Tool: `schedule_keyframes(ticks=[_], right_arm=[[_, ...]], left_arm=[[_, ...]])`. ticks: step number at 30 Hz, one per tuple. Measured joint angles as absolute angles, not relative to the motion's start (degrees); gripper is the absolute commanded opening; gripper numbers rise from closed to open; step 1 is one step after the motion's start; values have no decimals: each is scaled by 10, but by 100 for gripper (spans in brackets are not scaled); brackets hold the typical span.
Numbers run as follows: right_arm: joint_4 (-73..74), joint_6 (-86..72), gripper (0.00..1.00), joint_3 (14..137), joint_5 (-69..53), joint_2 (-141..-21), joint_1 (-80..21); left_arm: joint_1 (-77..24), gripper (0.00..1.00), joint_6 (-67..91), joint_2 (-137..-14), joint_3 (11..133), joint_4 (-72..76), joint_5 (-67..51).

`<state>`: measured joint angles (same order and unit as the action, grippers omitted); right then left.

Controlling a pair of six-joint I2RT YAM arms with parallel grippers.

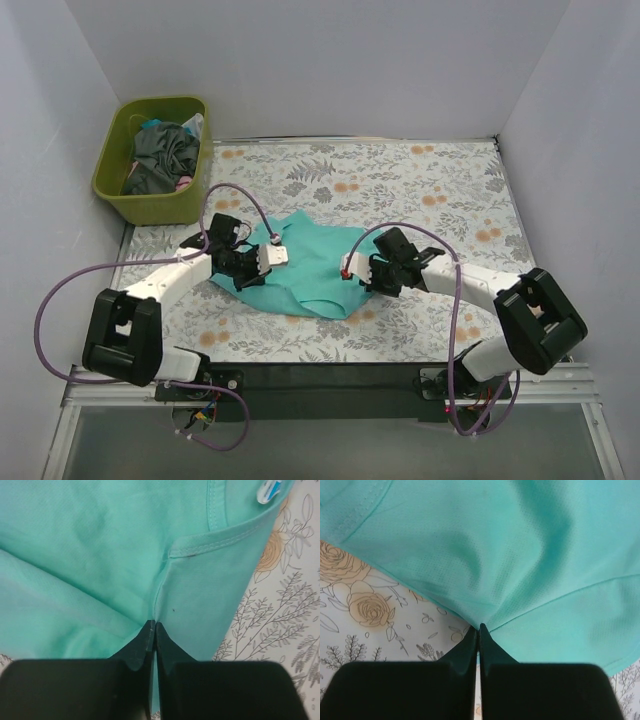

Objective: Fold and stack the t-shirts

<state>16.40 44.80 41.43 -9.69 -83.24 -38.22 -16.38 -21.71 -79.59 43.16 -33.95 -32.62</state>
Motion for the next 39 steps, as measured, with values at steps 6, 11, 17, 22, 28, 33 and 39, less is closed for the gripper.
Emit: schedule_keyframes(ticks=[6, 11, 17, 22, 28, 33, 39], right_arm=[[216, 434, 1, 427, -82, -772, -349], [257, 428, 1, 512, -87, -759, -281], [285, 431, 1, 692, -96, -760, -174], [289, 445, 1, 816, -95, -751, -134], [296, 447, 1, 846, -90, -655, -131], [302, 438, 1, 863, -83, -531, -131], [298, 430, 1, 959, -80, -467, -131]], left_arm=[[-133, 0, -147, -739, 475, -359, -339], [-117, 0, -57, -696, 535, -319, -342], [-114, 0, 92, -686, 635, -227, -335], [-114, 0, 177, -660, 691, -163, -309], [-114, 0, 234, -568, 718, -145, -305], [-114, 0, 258, -476, 764, -157, -315], [-115, 0, 265, -420, 823, -160, -316]])
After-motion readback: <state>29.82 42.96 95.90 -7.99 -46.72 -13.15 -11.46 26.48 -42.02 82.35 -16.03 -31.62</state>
